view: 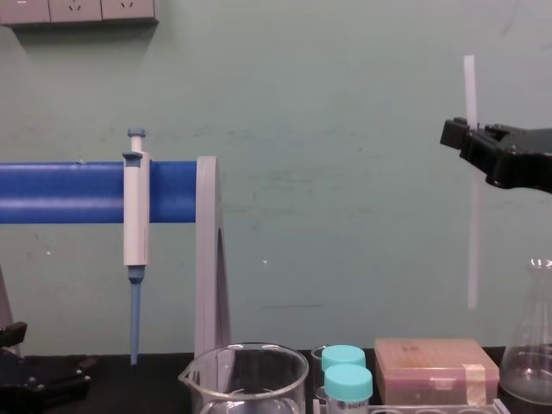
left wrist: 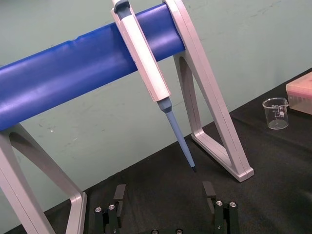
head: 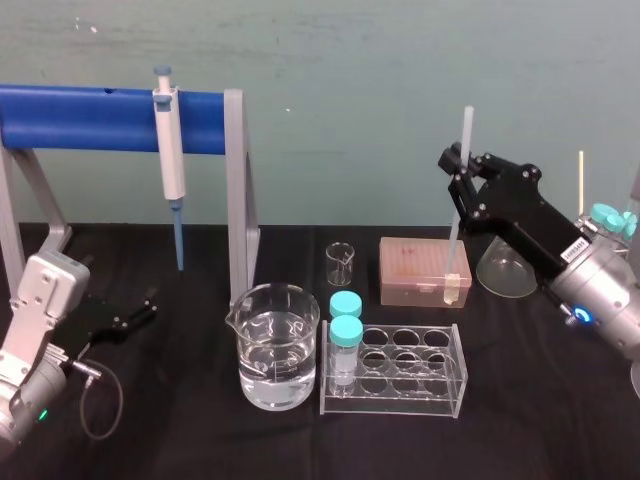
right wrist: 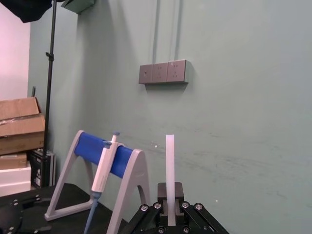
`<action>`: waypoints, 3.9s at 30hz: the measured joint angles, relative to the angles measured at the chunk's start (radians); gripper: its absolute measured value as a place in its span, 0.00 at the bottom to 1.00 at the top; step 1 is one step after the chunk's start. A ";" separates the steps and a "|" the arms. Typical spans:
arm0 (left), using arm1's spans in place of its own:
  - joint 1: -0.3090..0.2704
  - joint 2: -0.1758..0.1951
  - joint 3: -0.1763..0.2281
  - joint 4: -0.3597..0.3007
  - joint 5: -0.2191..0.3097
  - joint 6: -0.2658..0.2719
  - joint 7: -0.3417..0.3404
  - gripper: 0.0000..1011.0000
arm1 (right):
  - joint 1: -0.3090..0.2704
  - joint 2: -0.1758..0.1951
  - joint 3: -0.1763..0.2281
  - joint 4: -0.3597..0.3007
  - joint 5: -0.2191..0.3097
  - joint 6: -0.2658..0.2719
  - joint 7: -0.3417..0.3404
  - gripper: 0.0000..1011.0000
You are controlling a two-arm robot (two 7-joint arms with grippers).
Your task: Pick up the stirring rod with one hand, then place it down.
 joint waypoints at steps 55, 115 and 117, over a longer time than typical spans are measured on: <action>0.000 0.000 0.000 0.000 0.000 0.000 0.000 0.99 | 0.019 -0.008 -0.008 0.013 -0.023 0.008 -0.002 0.07; 0.000 0.000 0.000 0.000 0.000 0.000 0.000 0.99 | -0.022 0.030 -0.001 -0.004 0.065 -0.001 0.096 0.07; 0.000 0.000 0.000 0.000 0.000 0.000 0.000 0.99 | -0.042 0.054 0.001 -0.019 0.098 -0.002 0.130 0.07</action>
